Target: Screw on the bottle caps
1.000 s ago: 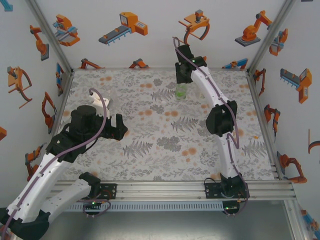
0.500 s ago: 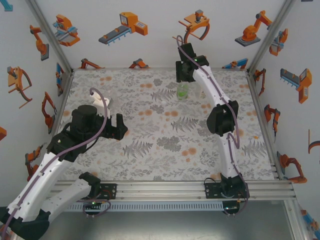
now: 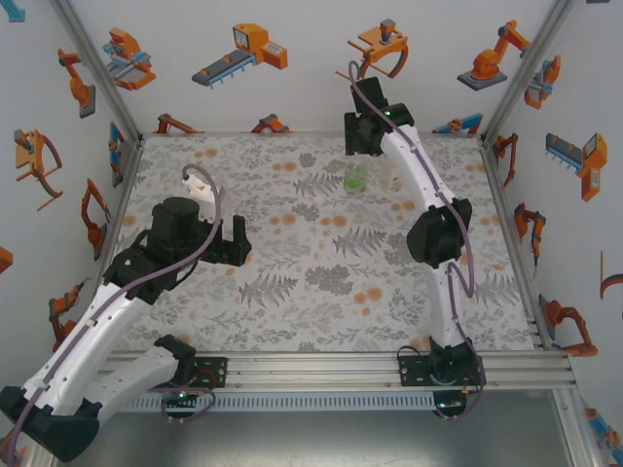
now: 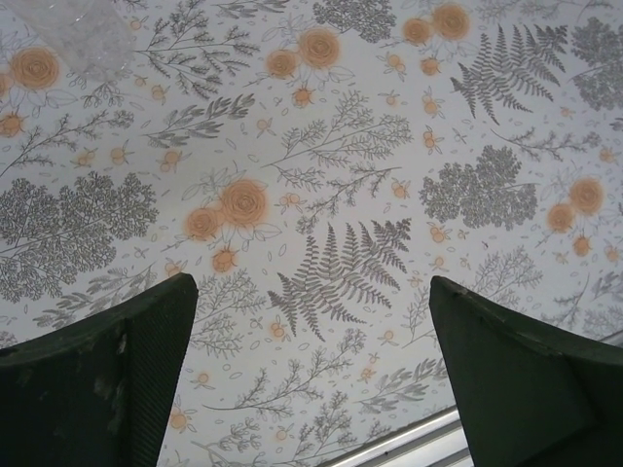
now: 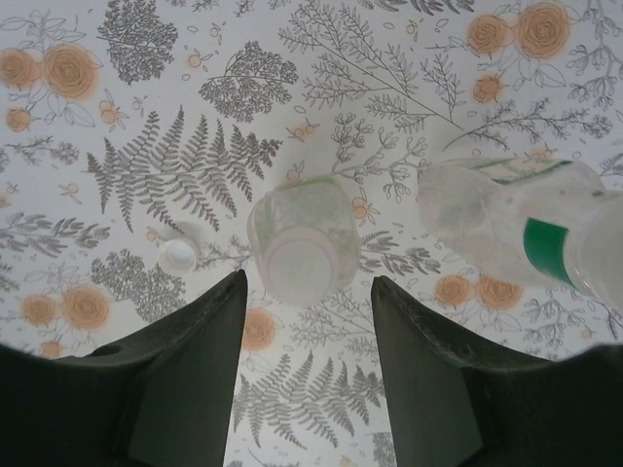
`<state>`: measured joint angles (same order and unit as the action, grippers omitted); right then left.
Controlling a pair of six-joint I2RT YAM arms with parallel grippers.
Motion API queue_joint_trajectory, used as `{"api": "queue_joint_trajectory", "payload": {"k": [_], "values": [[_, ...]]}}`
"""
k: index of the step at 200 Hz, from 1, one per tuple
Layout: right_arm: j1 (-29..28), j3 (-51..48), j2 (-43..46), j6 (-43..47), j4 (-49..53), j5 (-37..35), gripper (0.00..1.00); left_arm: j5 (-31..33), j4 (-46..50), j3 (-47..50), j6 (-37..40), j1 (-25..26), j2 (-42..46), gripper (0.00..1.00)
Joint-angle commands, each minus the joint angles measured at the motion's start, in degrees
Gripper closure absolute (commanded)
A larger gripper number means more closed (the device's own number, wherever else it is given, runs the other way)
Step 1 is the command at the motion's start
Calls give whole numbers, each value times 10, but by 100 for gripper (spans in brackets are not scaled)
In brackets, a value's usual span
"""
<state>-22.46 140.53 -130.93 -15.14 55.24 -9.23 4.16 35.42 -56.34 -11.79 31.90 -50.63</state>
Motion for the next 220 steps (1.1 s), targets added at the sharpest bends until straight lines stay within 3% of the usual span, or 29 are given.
{"api": "queue_joint_trajectory", "payload": {"k": [1, 62, 132, 220], "values": [[2, -34, 75, 5, 9, 7, 48, 28, -35, 9, -8, -10, -27, 1], [2, -169, 187, -11, -17, 28, 48, 66, -144, 25, -2, -77, -120, 3], [2, -302, 322, -21, -38, 28, 48, 44, -319, 10, 29, -183, -254, 3], [3, -357, 410, -18, -30, 11, 47, 14, -374, -127, 46, -210, -460, 3]]}}
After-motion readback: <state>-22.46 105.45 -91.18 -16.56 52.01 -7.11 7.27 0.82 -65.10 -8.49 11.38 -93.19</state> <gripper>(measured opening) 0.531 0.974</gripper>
